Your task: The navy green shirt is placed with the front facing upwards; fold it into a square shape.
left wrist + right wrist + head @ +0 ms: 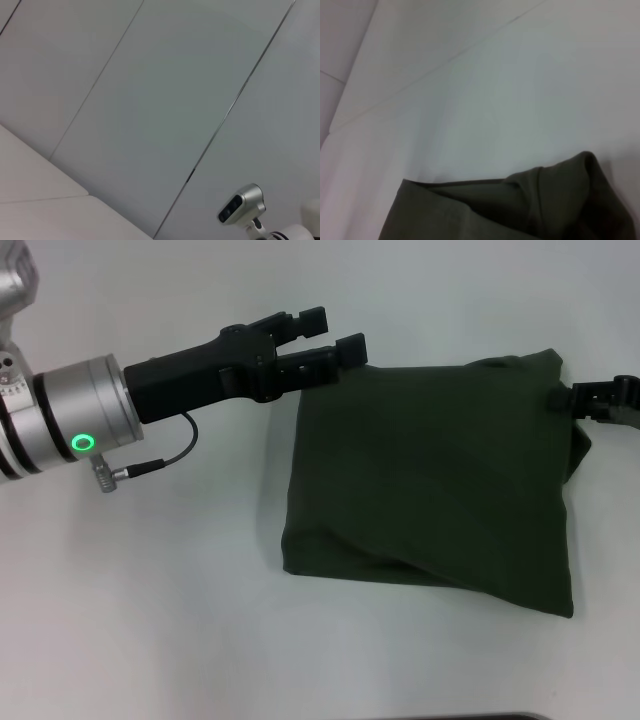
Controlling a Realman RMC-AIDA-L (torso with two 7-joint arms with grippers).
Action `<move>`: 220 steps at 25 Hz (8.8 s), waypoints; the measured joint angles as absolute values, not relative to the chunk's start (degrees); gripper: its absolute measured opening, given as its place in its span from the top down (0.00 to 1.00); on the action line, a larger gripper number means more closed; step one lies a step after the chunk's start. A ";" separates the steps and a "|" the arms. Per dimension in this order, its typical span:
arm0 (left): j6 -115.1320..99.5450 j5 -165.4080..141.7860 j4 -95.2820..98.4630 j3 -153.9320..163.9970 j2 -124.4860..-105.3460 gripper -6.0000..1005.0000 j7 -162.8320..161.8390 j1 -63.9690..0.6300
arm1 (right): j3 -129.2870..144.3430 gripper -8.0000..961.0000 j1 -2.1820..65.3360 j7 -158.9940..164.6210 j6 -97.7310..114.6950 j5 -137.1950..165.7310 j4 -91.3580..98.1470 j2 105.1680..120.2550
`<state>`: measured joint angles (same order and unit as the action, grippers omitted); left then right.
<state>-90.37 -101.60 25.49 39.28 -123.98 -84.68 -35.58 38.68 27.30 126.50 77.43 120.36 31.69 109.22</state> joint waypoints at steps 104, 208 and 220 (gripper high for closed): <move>-99.51 -115.27 31.00 41.91 -120.97 0.07 -80.39 -23.70 | 34.18 0.96 32.58 126.21 72.23 120.42 29.52 112.47; -87.68 -115.66 31.06 46.58 -123.66 0.07 -79.80 -23.20 | 36.43 0.86 31.83 127.60 63.91 115.63 33.13 114.74; -87.67 -115.65 31.18 46.39 -123.74 0.07 -79.80 -23.29 | 31.60 0.64 29.59 122.31 66.48 115.02 33.96 115.79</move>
